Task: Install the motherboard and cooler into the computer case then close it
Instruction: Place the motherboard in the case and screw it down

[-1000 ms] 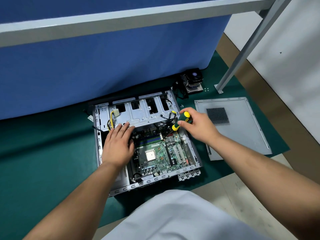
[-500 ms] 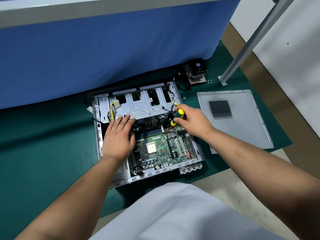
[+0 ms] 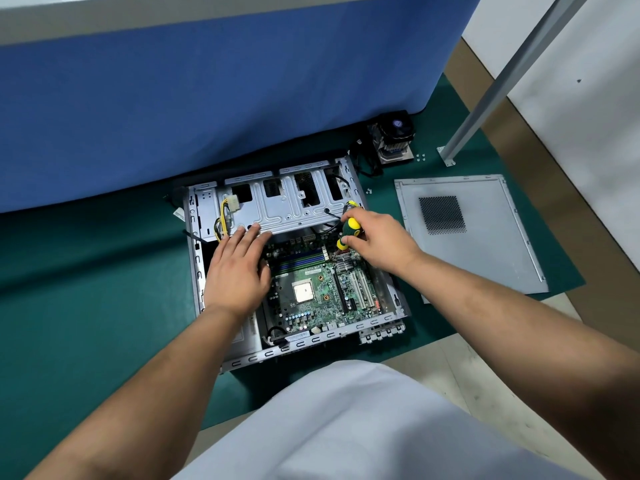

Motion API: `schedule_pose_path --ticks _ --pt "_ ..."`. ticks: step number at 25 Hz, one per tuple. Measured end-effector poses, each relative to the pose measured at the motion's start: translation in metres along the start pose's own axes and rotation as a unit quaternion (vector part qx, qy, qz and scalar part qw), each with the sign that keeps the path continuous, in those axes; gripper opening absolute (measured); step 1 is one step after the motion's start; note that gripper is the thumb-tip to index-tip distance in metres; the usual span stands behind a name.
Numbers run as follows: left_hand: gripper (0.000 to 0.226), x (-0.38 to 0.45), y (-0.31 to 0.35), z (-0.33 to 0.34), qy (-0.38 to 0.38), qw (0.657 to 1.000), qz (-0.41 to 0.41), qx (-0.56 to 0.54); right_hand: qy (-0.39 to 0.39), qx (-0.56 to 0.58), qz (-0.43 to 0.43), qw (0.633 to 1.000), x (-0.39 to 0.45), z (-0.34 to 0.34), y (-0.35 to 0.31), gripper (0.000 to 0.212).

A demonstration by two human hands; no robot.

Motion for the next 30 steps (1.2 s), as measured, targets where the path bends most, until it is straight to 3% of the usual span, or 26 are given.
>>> schedule_pose_path --ticks 6,12,15,17,19,23,27,30 --pt "0.062 0.0 -0.001 0.002 0.0 1.0 0.001 0.006 -0.028 -0.101 -0.052 0.993 0.009 0.0 -0.012 0.042" --pt "0.062 0.0 -0.002 0.004 0.002 1.0 0.001 0.009 -0.152 -0.081 -0.026 0.985 0.025 0.002 -0.027 0.054" --pt "0.062 0.0 -0.003 0.004 0.002 1.0 0.0 0.006 -0.098 -0.182 -0.056 0.977 0.029 0.001 -0.038 0.04" --pt "0.062 0.0 -0.002 0.004 0.002 1.0 -0.002 0.002 -0.076 -0.246 -0.036 0.966 0.031 0.003 -0.041 0.054" --pt "0.062 0.0 -0.002 0.004 0.003 1.0 -0.001 0.002 -0.107 -0.227 -0.015 0.968 0.031 0.006 -0.04 0.063" --pt "0.062 0.0 -0.003 0.004 0.001 1.0 -0.001 0.001 -0.172 -0.157 -0.072 0.97 0.033 -0.003 -0.041 0.045" --pt "0.062 0.0 -0.002 0.004 0.002 1.0 0.001 -0.002 -0.076 -0.254 -0.015 0.964 0.036 -0.001 -0.042 0.037" --pt "0.063 -0.001 -0.002 0.005 0.002 1.0 0.007 -0.001 -0.072 -0.267 0.016 0.961 0.035 0.001 -0.042 0.04"
Point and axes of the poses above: each hand's wrist, its own x-axis towards the middle knuckle, its own z-axis out of the palm, y = z × x, the point moved 5 cm from there along x, towards the middle knuckle, and after that the axes turned 14 degrees about y, right-handed, at the moved point
